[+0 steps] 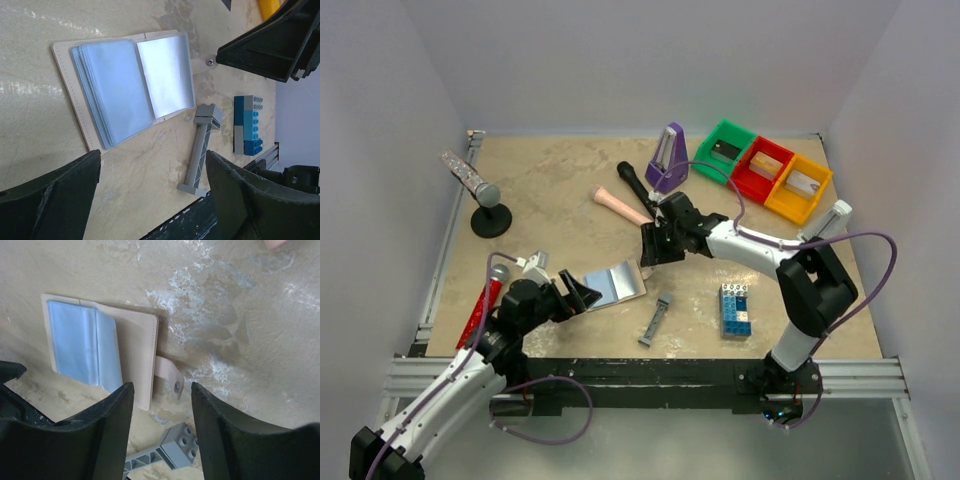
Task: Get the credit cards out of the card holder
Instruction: Remove the credit card from the card holder.
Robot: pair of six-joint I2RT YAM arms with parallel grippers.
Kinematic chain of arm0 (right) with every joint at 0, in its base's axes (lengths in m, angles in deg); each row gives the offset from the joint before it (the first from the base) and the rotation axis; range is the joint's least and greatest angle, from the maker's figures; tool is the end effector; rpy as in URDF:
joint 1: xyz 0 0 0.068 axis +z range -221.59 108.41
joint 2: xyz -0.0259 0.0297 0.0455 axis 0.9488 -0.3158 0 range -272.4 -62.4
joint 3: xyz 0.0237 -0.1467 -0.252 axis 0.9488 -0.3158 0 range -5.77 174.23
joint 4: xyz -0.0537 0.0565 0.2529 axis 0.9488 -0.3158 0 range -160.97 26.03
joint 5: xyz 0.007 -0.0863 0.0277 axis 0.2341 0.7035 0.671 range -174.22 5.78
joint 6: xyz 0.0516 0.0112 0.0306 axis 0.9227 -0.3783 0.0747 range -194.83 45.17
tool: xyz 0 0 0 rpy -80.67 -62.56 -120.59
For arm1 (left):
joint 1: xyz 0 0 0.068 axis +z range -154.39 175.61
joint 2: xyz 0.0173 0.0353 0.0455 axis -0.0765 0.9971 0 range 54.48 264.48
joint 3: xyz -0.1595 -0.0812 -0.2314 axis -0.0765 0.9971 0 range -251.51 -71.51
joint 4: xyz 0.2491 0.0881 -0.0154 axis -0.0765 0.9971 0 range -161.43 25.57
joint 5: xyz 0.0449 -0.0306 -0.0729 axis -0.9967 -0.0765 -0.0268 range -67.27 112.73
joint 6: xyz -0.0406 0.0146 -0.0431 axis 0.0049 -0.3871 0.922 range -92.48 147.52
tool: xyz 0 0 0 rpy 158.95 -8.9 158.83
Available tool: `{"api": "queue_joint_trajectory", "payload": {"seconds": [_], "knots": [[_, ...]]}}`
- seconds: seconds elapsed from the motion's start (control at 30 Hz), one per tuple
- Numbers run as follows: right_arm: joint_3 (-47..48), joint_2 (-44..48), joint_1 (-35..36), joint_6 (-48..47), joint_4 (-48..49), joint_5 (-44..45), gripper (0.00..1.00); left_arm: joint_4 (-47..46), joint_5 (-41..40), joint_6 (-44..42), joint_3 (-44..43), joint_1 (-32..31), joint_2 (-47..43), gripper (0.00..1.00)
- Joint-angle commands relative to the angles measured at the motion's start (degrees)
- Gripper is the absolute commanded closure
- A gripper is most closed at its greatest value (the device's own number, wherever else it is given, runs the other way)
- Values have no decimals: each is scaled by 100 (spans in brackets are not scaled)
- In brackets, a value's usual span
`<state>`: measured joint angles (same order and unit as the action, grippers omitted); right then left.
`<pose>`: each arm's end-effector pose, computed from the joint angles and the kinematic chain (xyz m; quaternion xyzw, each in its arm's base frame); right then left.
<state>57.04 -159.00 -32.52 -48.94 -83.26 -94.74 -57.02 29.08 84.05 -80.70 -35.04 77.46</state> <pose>0.2772 0.2359 0.2127 -0.1372 0.9350 0.2427 0.2193 0.0997 -0.0650 0.1672 -0.1641 0.8414 -0.3880 0.3386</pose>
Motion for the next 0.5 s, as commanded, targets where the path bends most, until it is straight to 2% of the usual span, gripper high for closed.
{"api": "queue_joint_trajectory", "payload": {"seconds": [0.0,0.33,0.47], "knots": [[399,-324,13,-49,-215,-178,51,-272,121,-28,-21,16,83,11],[470,-553,4,-31,-357,-169,57,-343,130,-28,5,7,145,12],[496,-615,13,-23,-347,-248,72,-360,130,-11,40,16,145,13]]}}
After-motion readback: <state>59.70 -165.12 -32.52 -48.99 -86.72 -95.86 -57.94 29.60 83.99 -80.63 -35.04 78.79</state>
